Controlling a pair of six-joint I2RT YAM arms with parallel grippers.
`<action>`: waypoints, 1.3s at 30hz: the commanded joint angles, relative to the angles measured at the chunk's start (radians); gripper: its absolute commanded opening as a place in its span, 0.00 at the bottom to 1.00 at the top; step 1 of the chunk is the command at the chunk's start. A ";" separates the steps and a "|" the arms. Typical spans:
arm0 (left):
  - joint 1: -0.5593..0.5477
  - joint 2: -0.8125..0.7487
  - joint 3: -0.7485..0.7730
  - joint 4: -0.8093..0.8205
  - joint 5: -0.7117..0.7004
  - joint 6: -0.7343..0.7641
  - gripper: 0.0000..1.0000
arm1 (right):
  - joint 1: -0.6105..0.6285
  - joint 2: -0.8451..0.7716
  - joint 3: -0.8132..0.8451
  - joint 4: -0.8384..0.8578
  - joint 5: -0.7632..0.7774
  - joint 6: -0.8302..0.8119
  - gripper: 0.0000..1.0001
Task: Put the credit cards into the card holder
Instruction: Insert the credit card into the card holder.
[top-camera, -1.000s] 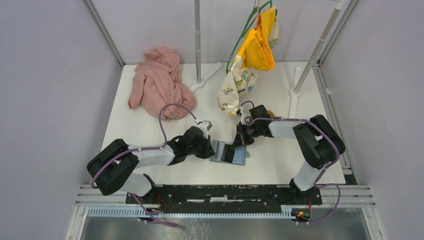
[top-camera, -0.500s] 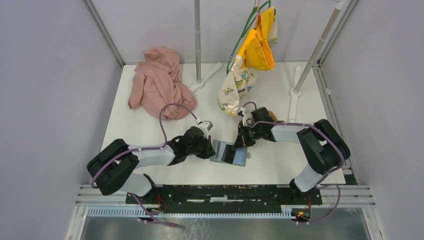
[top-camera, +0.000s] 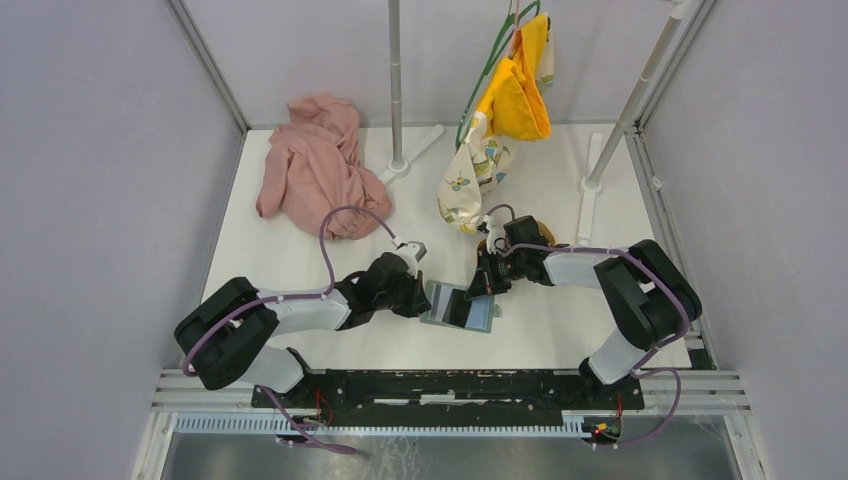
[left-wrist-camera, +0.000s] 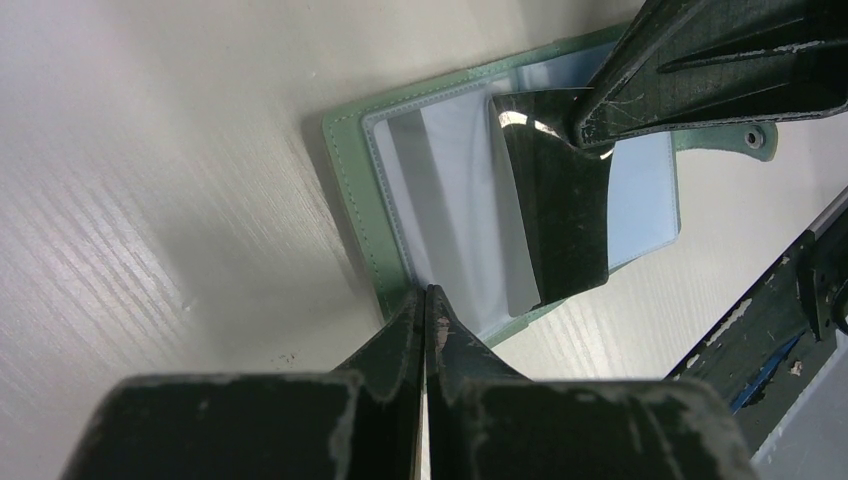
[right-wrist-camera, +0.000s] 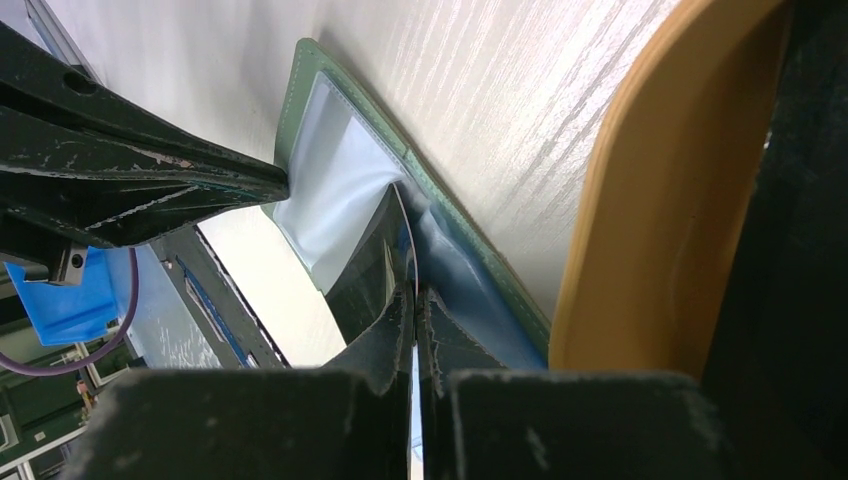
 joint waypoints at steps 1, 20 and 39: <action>-0.005 0.012 0.035 0.020 0.002 0.044 0.03 | 0.008 0.022 -0.043 -0.086 0.103 -0.038 0.00; -0.005 0.017 0.034 0.022 -0.006 0.054 0.03 | -0.044 -0.025 -0.013 -0.147 0.127 -0.094 0.00; -0.008 0.022 0.038 0.030 0.005 0.054 0.03 | -0.014 0.116 0.068 -0.149 0.065 -0.046 0.00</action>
